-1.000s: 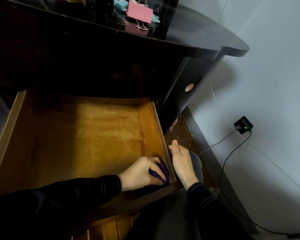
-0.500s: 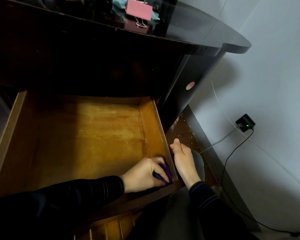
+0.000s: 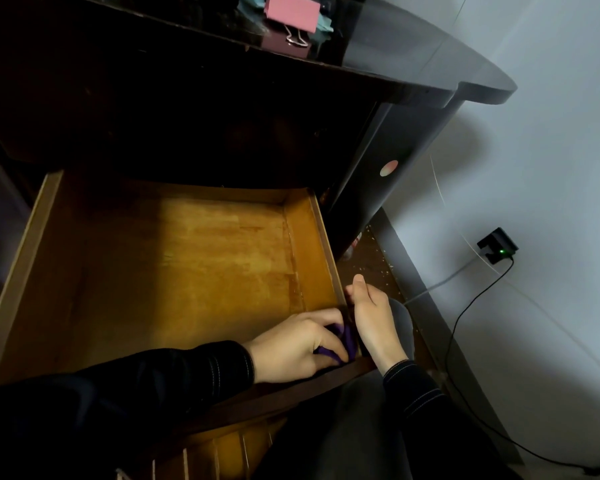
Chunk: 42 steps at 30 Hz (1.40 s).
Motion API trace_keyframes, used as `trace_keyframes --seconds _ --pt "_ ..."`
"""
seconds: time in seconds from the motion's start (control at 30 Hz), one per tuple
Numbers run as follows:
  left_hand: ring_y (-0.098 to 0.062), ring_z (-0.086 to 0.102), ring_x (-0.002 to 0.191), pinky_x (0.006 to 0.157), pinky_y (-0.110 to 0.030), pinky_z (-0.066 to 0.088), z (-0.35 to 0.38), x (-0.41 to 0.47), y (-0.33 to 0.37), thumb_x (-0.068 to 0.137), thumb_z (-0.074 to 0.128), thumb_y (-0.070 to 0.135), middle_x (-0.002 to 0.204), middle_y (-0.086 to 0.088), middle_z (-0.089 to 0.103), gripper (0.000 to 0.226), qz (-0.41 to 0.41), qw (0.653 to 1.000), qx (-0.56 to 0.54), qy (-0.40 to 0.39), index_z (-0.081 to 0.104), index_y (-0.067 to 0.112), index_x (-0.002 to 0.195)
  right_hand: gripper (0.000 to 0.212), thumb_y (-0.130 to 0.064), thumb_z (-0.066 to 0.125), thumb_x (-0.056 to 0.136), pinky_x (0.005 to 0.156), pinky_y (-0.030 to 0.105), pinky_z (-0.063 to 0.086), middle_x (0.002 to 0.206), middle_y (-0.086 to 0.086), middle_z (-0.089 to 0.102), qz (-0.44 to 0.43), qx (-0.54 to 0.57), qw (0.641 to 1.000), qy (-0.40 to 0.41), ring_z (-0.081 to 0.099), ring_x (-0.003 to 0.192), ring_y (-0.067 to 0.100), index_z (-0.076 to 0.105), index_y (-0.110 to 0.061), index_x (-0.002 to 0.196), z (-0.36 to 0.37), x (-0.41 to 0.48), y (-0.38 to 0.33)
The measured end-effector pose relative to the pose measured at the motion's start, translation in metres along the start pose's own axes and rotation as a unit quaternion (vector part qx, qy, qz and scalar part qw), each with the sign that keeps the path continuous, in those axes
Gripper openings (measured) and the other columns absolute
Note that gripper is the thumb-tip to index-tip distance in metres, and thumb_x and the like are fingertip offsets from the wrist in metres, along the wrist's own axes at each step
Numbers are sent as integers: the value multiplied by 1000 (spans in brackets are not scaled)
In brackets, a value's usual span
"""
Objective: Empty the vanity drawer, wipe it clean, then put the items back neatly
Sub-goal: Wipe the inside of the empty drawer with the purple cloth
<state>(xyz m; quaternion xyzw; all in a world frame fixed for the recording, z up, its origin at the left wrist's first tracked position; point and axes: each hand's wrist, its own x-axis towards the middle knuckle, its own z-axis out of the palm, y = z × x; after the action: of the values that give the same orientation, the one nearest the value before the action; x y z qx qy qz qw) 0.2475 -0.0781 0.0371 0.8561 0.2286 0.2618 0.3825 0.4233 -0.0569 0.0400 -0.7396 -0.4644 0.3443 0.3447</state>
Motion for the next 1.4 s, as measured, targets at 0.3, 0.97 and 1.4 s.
trace_keyframes --seconds 0.3,0.97,1.4 --pt "-10 58 102 87 -28 51 4 -2 -5 89 73 7 110 2 55 16 25 999 7 36 78 13 103 46 -47 38 106 70 26 44 70 -9 70 21 23 1000 -1 66 80 11 68 -24 80 1 3 6" --pt "-14 58 106 96 -33 47 10 -1 -30 88 73 8 113 0 59 17 -117 990 -5 -83 79 14 102 47 -50 34 106 88 34 46 96 -4 71 42 1 999 -9 64 95 12 70 -22 97 -1 -2 -2" --pt "-25 64 110 81 -28 51 -15 21 -85 87 60 4 128 0 63 44 -226 951 209 -40 73 34 117 40 -49 35 106 85 34 44 91 -9 68 58 3 998 -8 62 91 9 65 -30 89 -2 1 -4"
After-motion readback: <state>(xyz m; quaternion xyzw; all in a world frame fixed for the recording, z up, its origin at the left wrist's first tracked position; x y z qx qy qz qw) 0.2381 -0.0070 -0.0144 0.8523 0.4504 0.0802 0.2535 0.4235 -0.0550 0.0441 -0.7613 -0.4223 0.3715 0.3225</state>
